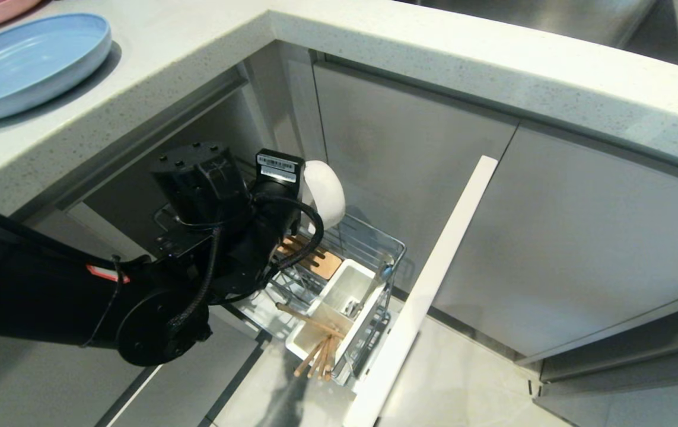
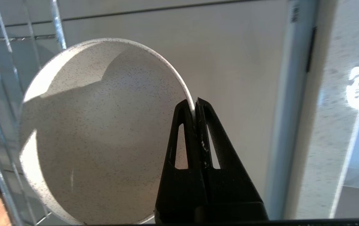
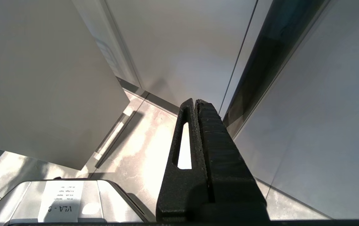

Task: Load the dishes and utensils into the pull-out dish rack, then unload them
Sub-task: Pick up the bowl and place it in the cupboard

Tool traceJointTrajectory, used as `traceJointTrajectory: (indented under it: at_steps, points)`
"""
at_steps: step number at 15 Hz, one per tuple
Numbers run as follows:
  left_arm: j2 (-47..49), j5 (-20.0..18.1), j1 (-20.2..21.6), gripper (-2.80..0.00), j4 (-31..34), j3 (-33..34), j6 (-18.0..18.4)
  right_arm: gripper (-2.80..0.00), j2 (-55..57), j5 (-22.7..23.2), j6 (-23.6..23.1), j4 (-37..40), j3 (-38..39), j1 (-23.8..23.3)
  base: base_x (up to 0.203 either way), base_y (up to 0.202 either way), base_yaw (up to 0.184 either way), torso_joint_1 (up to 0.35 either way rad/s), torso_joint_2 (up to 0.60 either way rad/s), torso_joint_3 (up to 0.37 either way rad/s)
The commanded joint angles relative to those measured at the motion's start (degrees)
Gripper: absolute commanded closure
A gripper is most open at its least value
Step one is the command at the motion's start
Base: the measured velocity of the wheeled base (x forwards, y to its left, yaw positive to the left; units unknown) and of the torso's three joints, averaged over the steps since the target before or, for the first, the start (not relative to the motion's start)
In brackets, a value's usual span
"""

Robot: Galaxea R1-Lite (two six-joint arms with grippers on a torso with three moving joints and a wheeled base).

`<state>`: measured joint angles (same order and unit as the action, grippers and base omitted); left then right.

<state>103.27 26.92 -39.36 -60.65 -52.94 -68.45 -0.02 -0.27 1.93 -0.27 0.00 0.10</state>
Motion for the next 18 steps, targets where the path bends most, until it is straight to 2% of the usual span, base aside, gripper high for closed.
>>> traceJointTrajectory:
  at_steps: [1,5,8,13,18]
  points:
    - [1.8,0.2,0.0,0.00,-0.4,0.1,-0.5,0.00,-0.2,-0.1,0.0,0.0,0.1,0.0,0.000,0.000,0.000,0.000,0.00,0.000]
    - [2.9,0.1,0.3,0.00,-0.4,0.1,-0.8,0.00,-0.2,0.0,0.0,0.0,0.1,0.0,0.000,0.000,0.000,0.000,0.00,0.000]
    - [3.3,-0.4,0.7,0.00,-0.4,0.1,-3.1,0.00,-0.2,0.0,0.0,0.0,0.1,0.0,0.000,0.000,0.000,0.000,0.00,0.000]
    - [4.5,-1.0,0.9,0.00,-0.4,0.1,-4.7,0.00,-0.2,0.0,0.0,0.0,0.1,0.1,0.000,0.000,0.000,0.000,0.00,0.000]
    - [5.4,-1.0,1.0,0.00,-0.4,0.1,-4.8,0.00,-0.2,0.0,0.0,0.0,0.1,0.0,0.000,0.000,0.000,0.000,0.00,0.000]
